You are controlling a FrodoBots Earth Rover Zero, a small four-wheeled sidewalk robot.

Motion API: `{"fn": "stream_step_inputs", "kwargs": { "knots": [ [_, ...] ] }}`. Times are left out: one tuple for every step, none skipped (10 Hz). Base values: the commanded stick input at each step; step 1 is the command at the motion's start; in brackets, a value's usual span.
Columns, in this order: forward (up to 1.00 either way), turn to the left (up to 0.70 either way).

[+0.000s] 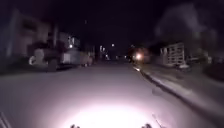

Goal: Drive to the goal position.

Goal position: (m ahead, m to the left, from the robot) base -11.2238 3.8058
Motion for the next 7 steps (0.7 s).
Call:
{"fn": "stream_step_inputs", "kwargs": {
  "knots": [
    [1.00, 0.00],
    [1.00, 0.00],
    [1.00, 0.00],
    [1.00, 0.00],
    [1.00, 0.00],
    [1.00, 0.00],
    [1.00, 0.00]
  ]
}}
